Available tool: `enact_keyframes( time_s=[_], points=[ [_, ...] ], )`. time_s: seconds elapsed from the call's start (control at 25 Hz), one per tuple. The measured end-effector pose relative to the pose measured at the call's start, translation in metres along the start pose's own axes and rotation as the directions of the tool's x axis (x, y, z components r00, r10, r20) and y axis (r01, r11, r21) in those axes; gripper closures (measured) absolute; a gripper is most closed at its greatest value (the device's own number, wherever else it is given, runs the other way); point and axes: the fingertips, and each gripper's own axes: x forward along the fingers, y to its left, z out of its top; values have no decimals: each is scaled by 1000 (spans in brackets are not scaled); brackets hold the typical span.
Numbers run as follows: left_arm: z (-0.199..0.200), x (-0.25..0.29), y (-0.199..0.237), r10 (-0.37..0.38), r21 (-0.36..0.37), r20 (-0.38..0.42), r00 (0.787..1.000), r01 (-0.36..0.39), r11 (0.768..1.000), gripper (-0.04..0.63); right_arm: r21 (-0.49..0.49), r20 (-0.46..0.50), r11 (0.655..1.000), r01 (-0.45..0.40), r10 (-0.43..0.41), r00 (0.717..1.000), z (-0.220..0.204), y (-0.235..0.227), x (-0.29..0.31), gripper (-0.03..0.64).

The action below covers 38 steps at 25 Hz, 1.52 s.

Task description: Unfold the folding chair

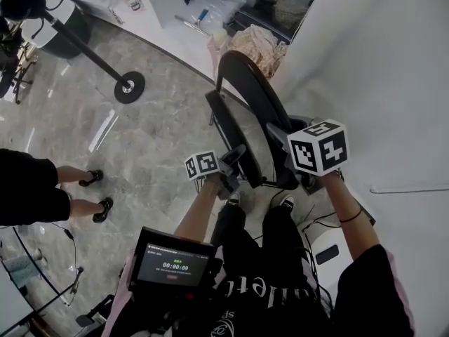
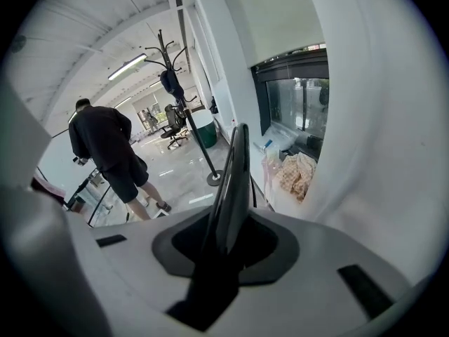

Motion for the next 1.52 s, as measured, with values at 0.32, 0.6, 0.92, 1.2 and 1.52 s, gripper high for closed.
enact_keyframes(
  time_s=[0.32, 0.6, 0.92, 1.2, 1.52],
  points=[
    [-26, -81, 15, 40, 17, -10, 999, -40, 999, 525, 59, -15, 998, -22, 23, 1000, -34, 70, -5, 519],
    [-46, -126, 18, 44, -14, 96, 994, -43, 999, 525, 20, -2, 996, -81, 81, 997, -46, 114, -13, 523],
    [-56, -171, 28, 56, -41, 234, 971, -48, 998, 523, -71, 7, 985, -160, 161, 987, -48, 165, -7, 528],
    [-77, -221, 52, 77, -74, 211, 974, -63, 995, 514, -81, -31, 983, -164, 162, 986, -72, 222, 5, 528],
    [-94, -308, 63, 32, -30, 90, 995, -30, 999, 515, 6, -57, 993, -122, 122, 991, -92, 298, 2, 528]
  ],
)
